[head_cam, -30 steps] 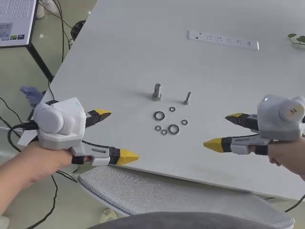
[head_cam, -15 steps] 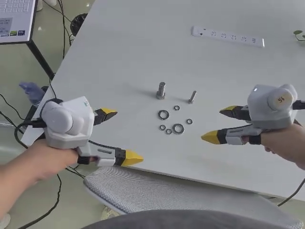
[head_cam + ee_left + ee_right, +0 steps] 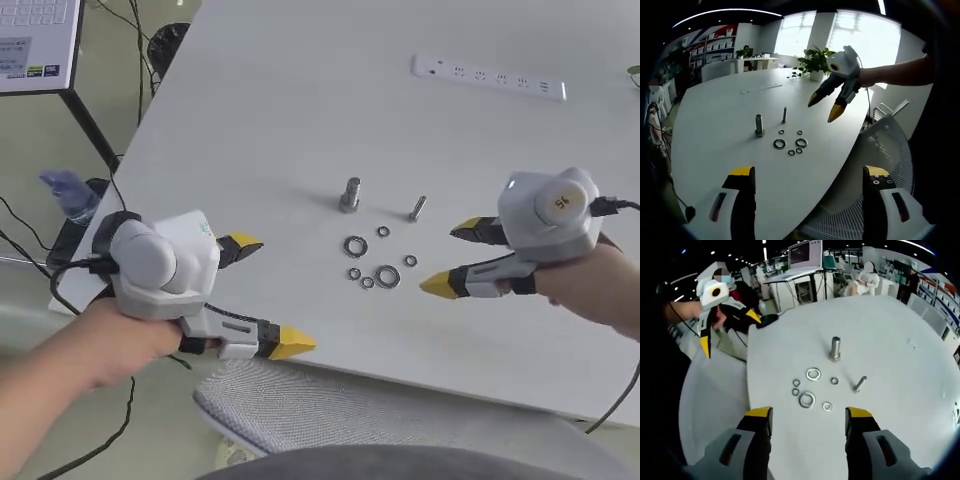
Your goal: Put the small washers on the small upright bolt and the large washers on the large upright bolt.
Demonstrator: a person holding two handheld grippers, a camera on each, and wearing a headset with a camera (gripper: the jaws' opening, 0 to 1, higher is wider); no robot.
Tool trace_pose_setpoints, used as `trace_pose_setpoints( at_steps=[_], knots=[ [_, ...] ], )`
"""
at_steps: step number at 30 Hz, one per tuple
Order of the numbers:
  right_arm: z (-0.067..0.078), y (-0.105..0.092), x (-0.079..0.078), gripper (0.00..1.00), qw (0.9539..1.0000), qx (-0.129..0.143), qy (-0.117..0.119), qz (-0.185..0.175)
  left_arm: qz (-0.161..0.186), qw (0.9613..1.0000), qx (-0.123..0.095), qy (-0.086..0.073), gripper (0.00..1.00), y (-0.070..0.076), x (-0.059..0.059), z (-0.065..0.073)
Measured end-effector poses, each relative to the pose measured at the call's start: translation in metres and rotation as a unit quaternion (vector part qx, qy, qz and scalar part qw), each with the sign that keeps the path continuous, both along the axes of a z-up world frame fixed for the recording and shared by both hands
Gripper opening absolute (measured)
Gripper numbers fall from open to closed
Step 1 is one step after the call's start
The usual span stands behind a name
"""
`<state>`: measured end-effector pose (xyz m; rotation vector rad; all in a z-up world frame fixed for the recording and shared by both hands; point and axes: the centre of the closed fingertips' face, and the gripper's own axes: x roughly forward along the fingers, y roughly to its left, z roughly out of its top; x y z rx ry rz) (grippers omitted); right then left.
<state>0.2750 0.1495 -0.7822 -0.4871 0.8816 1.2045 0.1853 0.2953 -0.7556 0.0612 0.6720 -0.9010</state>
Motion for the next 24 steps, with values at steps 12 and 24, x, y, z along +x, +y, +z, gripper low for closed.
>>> trace_pose_setpoints(
  at_steps=[12, 24],
  knots=[
    [-0.018, 0.021, -0.002, 0.55, 0.9977, -0.043, -0.004, 0.052, -0.008, 0.9999, 0.005, -0.007, 0.91, 0.009, 0.004, -0.003],
    [-0.041, 0.027, 0.0, 0.51, 0.9961, -0.063, 0.008, 0.062, -0.02, 0.9989, 0.032, -0.028, 0.9, 0.019, 0.006, -0.006]
  ],
)
